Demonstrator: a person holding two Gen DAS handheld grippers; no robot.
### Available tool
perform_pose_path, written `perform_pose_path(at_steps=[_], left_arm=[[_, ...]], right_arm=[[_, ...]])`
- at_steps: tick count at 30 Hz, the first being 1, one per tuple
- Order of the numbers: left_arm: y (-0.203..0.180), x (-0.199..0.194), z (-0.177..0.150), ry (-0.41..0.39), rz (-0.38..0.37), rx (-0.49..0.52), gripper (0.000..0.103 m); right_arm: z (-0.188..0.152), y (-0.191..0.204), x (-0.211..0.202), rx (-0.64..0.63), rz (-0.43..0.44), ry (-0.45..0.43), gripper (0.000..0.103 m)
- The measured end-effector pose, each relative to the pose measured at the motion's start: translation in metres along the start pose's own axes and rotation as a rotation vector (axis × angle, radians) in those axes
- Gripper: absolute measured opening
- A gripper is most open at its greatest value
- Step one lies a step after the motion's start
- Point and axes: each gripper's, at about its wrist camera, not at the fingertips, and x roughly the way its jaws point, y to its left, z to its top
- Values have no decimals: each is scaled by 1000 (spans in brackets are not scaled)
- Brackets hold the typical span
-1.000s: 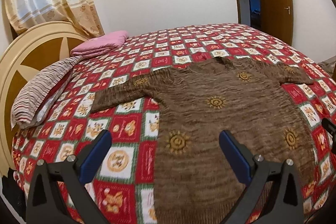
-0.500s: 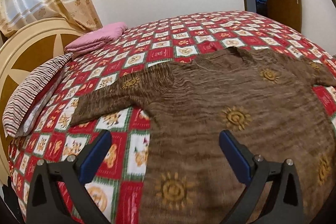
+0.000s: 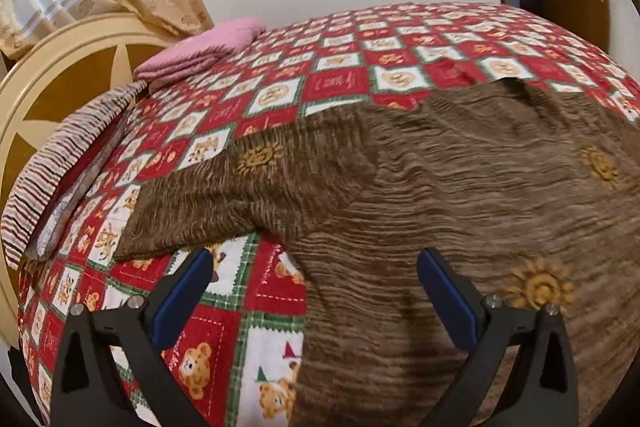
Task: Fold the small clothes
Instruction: 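Move the right tool down to the sleeve cuff nearest it, then grasp the sleeve with the right tool and fold it across the body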
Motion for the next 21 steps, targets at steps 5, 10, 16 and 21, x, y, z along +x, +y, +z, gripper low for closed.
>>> perform_pose_path(at_steps=[5, 10, 16, 21], left_arm=[[1, 21, -1, 70, -6, -21, 103], [4, 31, 0, 118, -48, -50, 103], [-2, 32, -3, 119, -89, -26, 103], [18, 8, -3, 14, -125, -115, 103]], right_arm=[[32, -23, 32, 41, -69, 34, 76], [43, -37, 63, 90, -78, 106, 76], [47, -23, 64, 29, -61, 85, 26], [57, -9, 49, 18, -9, 59, 8]])
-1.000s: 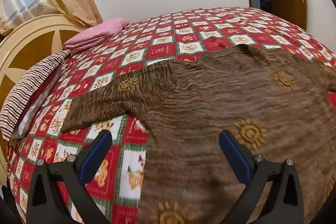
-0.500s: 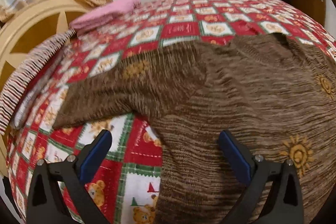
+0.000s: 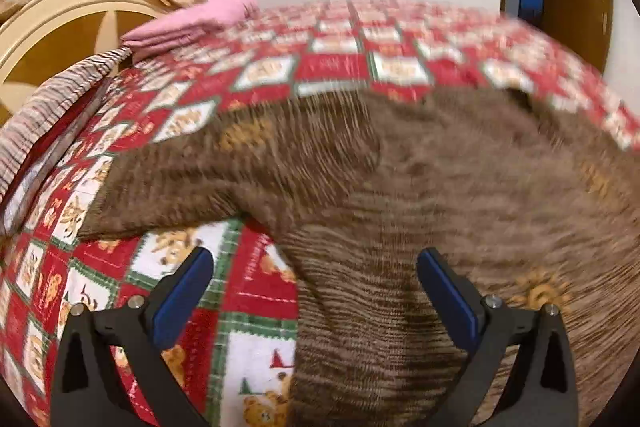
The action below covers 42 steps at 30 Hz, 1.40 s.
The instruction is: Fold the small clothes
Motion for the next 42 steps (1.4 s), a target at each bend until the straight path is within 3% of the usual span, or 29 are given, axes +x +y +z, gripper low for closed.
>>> perform_pose_path(at_steps=[11, 15, 20, 28, 35, 38, 40, 42], left_arm=[[22, -11, -3, -41, -5, -45, 103], [22, -13, -10, -66, -2, -30, 103], [31, -12, -12, -66, -50, -70, 103], [34, -10, -15, -68, -89, -88, 103], [38, -6, -17, -51, -110, -104, 103], [38, -4, -18, -44, -113, -109, 103], [37, -4, -19, -40, -112, -104, 103], [38, -3, -20, -31, -117, -103, 103]], right_arm=[[25, 50, -74, -62, 66, -121, 8], [35, 83, -103, -106, 117, -145, 8], [44, 133, -137, -169, 166, -175, 8], [41, 210, -163, -272, 241, -178, 8], [25, 281, -153, -345, 315, -145, 8], [12, 313, -129, -358, 363, -96, 8], [0, 335, -102, -341, 439, -46, 10], [-13, 350, -75, -321, 501, 9, 38]])
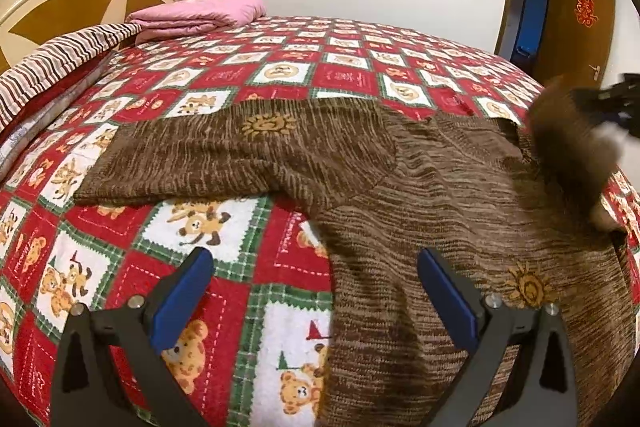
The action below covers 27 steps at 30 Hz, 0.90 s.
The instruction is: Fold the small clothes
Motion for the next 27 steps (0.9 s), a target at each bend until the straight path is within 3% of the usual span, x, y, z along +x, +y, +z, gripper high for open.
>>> perform_pose_path(at_steps=[1, 2, 4, 8, 13, 15, 17, 19, 21, 23, 24, 27], left_arm=[[2, 1, 0, 6, 0, -8, 103], [4, 1, 0, 10, -2, -16, 103], [9, 2, 0, 19, -7, -39, 103], [8, -5, 0, 17, 25, -7, 103], [-37, -23, 15, -34, 70, 187, 103], [-58, -26, 27, -31, 56, 230, 103], [-76, -23, 38, -9, 20, 249, 103], [-95, -12, 48, 2, 31, 267, 103], [-114, 5, 51, 14, 60, 297, 103], [-129, 22, 50, 15, 103, 318, 103], [-137, 34, 49, 15, 132, 335, 103], [-152, 63, 41, 65, 198, 376, 103]], right_arm=[[-9, -1, 16, 44, 42, 24, 67], [-19, -3, 26, 75, 75, 36, 72], [-37, -3, 33, 70, 105, 54, 72], [-71, -21, 6, -16, 52, 28, 72], [-100, -73, -38, -121, -170, -39, 72], [-101, -102, -45, -76, -232, -30, 72], [-101, -125, -48, -1, -250, -37, 72], [-102, -143, -46, 47, -254, -24, 72], [-104, -152, -35, 48, -257, 19, 59], [-110, -157, -27, 64, -213, 57, 23], [-114, -156, -26, 75, -187, 58, 20], [-125, -151, -31, 34, -215, 57, 17]])
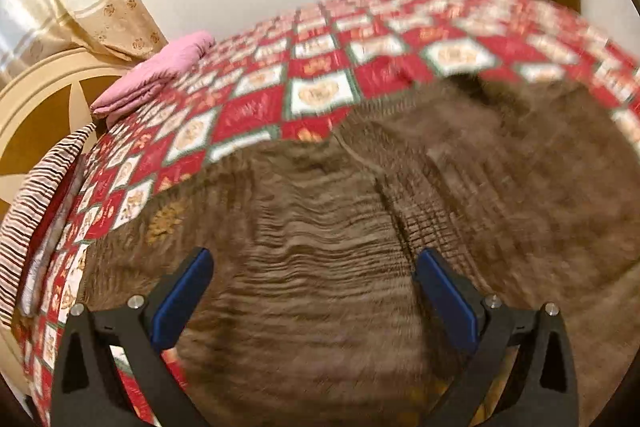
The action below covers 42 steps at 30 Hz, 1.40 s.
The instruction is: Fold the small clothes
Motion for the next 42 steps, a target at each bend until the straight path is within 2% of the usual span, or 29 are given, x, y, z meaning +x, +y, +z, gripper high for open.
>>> perform_pose_path(at_steps=[4, 7, 9, 10, 11, 13, 15, 16, 17, 18, 20, 24, 26, 28, 30, 32, 34, 35, 36, 37, 39, 42], left_arm=[[-4, 7, 10, -10, 38, -13, 103], [-7, 4, 15, -37, 38, 5, 103], [-7, 4, 14, -49, 20, -15, 103], [-6, 5, 14, -49, 15, -25, 103], [-4, 6, 14, -47, 7, -38, 103], [6, 5, 15, -52, -17, -92, 103], [14, 4, 15, -56, -29, -142, 103], [17, 5, 14, -50, -37, -157, 103], [19, 7, 13, -40, -44, -159, 103], [19, 11, 11, -29, -44, -158, 103], [21, 15, 6, -14, -56, -170, 103], [22, 16, 1, -13, -68, -185, 103], [16, 20, 1, 3, -56, -155, 103], [11, 20, 2, 5, -41, -132, 103], [10, 18, 0, -4, -31, -129, 103], [10, 17, -1, -10, -25, -128, 103], [10, 16, -1, -13, -21, -128, 103], [10, 17, -1, -11, -25, -131, 103], [12, 17, -1, -7, -34, -140, 103], [15, 18, -2, -1, -45, -156, 103], [21, 21, -2, 14, -76, -190, 103], [31, 22, -3, 22, -109, -240, 103]], right_arm=[[-11, -1, -3, 19, -27, 3, 16], [-6, 5, -6, -7, -55, 1, 17], [8, 5, -8, 32, -17, -8, 19], [19, 4, -9, 46, -1, -26, 33], [29, 6, -9, 41, -11, -41, 53], [49, 12, 1, 19, -30, -45, 56], [65, 16, 24, 5, -53, 1, 56], [69, 15, 39, 17, -59, 33, 49], [71, 13, 50, 25, -47, 52, 15], [72, 13, 53, 26, -47, 46, 10], [72, 12, 51, 30, -81, 35, 6], [68, -10, 48, 117, -104, 19, 5], [64, -25, 54, 179, -62, 31, 6], [60, -22, 53, 140, -48, 6, 7], [61, -21, 46, 127, -50, 13, 13], [60, -17, 29, 127, -74, 8, 54], [51, -5, 11, 86, -26, -18, 55], [45, 2, 10, 44, -52, -4, 55], [36, 9, 12, -7, -116, 28, 55], [23, 10, 15, -22, -132, 62, 54], [5, 4, 10, -12, -120, 46, 54], [2, 0, 2, 10, -124, 49, 54]])
